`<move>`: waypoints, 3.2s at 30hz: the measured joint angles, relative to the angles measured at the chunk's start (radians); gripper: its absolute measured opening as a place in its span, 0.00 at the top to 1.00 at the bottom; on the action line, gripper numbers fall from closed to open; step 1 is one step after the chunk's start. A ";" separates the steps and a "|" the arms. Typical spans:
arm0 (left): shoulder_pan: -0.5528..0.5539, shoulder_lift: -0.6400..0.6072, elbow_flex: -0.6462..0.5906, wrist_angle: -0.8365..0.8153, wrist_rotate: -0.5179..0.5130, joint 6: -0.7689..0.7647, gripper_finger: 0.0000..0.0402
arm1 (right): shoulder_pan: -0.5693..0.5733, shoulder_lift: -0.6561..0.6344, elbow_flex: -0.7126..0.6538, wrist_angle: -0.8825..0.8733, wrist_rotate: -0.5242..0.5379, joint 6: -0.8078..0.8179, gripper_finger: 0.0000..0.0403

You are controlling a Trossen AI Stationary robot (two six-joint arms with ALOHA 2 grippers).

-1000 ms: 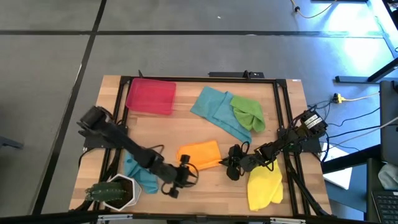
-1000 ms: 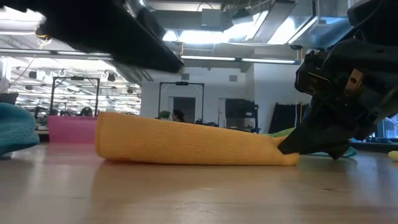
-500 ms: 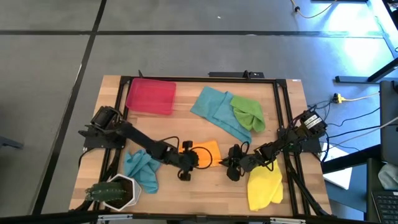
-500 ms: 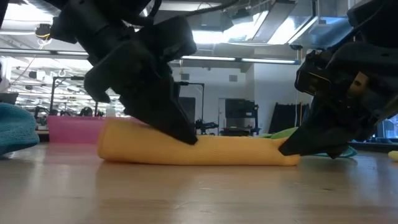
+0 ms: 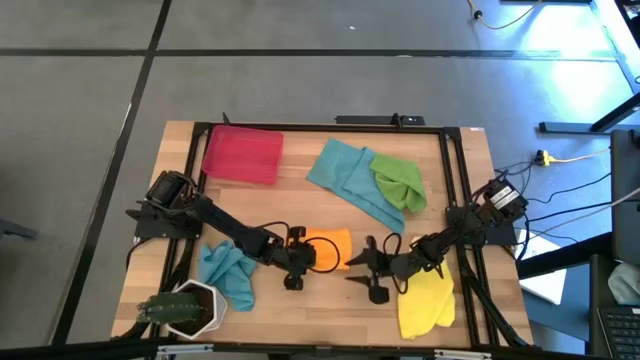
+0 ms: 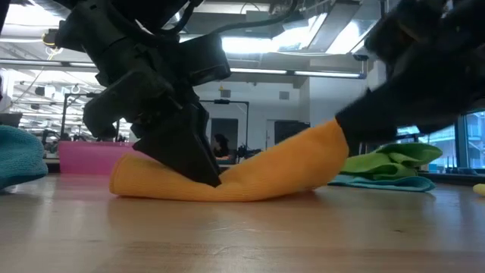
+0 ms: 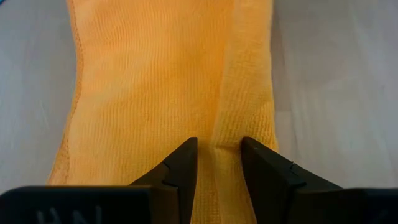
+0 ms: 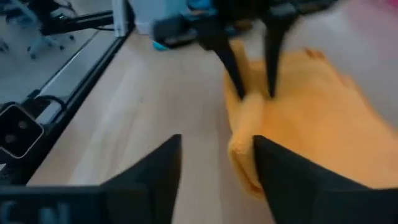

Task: Roll microfiber towels into tight, uniform cylinder then place into a basket
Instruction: Roll the orange microfiber towel

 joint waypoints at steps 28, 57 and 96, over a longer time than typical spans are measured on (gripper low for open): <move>0.008 -0.001 0.000 -0.003 0.004 0.006 0.71 | 0.001 0.054 0.341 -0.601 0.196 -0.214 0.97; -0.146 -0.068 0.030 -0.016 -0.079 0.177 0.70 | -0.098 0.054 0.339 -0.788 0.103 -0.031 0.99; -0.106 0.033 0.030 -0.083 -0.276 0.349 0.46 | -0.272 0.054 0.339 -0.790 -0.142 0.074 0.99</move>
